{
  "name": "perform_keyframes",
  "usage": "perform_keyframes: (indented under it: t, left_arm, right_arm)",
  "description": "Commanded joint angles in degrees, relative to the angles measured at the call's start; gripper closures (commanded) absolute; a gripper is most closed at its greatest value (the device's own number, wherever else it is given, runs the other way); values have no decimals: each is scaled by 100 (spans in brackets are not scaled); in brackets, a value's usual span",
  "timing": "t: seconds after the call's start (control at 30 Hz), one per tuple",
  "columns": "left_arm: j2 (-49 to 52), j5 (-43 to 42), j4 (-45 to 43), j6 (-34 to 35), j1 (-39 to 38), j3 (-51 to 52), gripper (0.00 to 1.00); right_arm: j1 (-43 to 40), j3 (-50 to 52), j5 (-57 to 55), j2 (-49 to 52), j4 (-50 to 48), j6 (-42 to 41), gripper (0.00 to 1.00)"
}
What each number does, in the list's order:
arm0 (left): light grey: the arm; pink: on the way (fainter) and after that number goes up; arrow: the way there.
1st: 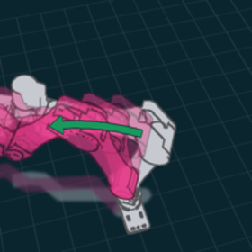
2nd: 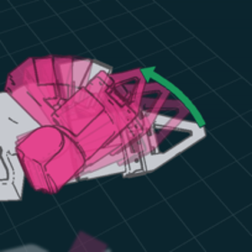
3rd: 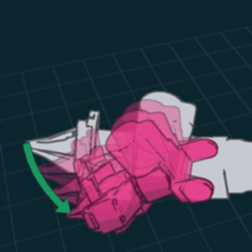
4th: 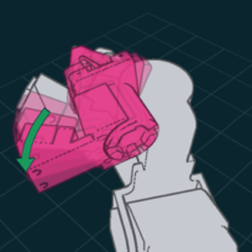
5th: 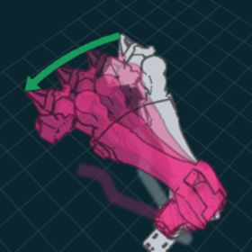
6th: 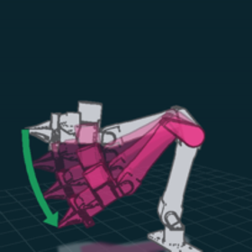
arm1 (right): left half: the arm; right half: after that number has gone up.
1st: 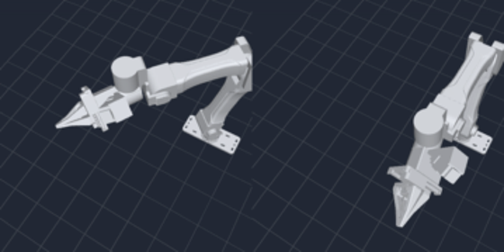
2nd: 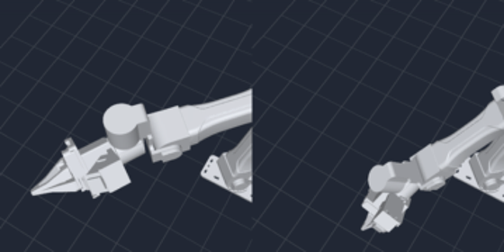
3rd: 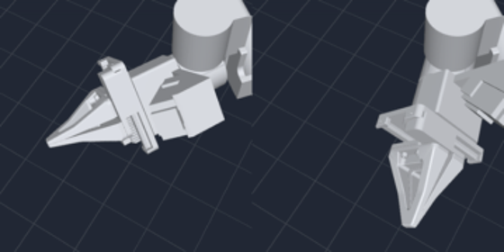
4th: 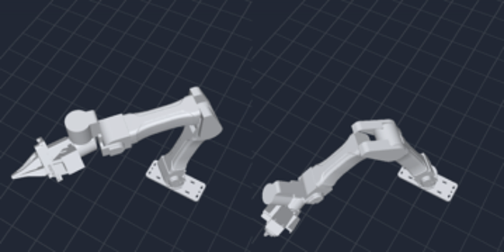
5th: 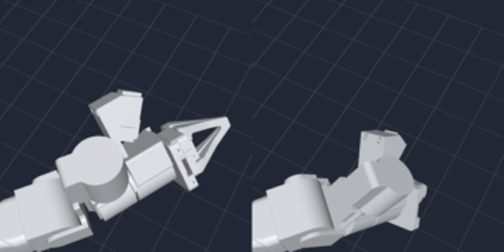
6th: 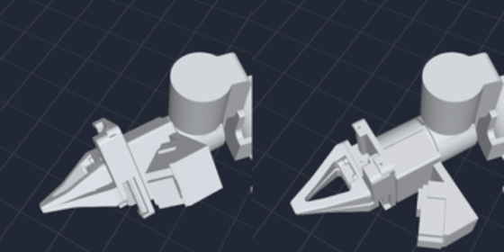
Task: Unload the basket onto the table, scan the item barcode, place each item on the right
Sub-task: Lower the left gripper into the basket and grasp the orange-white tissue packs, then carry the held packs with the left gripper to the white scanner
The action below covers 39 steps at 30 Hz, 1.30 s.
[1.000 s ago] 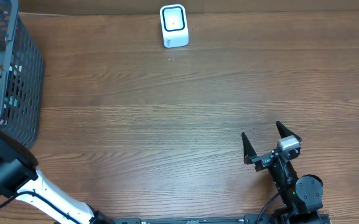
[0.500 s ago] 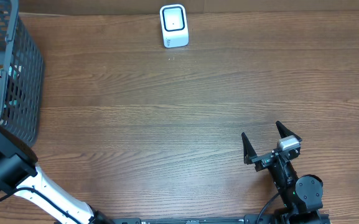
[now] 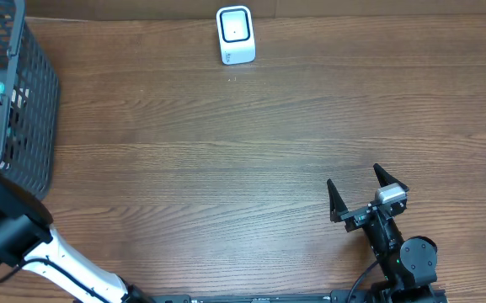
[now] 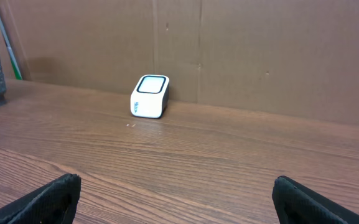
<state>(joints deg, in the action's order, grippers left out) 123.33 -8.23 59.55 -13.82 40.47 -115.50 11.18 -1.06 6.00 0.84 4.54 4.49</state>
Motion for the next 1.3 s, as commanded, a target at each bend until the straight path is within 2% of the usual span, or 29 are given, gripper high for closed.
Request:
perform_keyframes:
  t: [0.0,0.33,0.53,0.67,0.8,0.93,1.1,1.27]
  left_arm:
    - [-1145,-22,-129,610,-13,-396,67]
    - [-2881,546,-192,2155,-291,-396,68]
    - [-3779,588,-94,2662,-892,-396,70]
    - [-4144,590,229,2719,-1593,-396,72]
    - [-4205,595,584,2721,-2334,-389,73]
    - [-4063,789,1078,3034,-3141,-299,76]
    - [-3731,804,1425,3622,-4103,111,80]
    - [-3407,1040,1333,4378,-4999,719,83]
  right_arm:
    - [-33,61,11,-68,-31,-13,0]
    - [-33,61,9,-68,-31,-13,0]
    - [-33,61,9,-68,-31,-13,0]
    - [-33,61,11,-68,-31,-13,0]
    - [-33,61,11,-68,-31,-13,0]
    - [-33,61,9,-68,-31,-13,0]
    - [-33,61,9,-68,-31,-13,0]
    - [-33,61,11,-68,-31,-13,0]
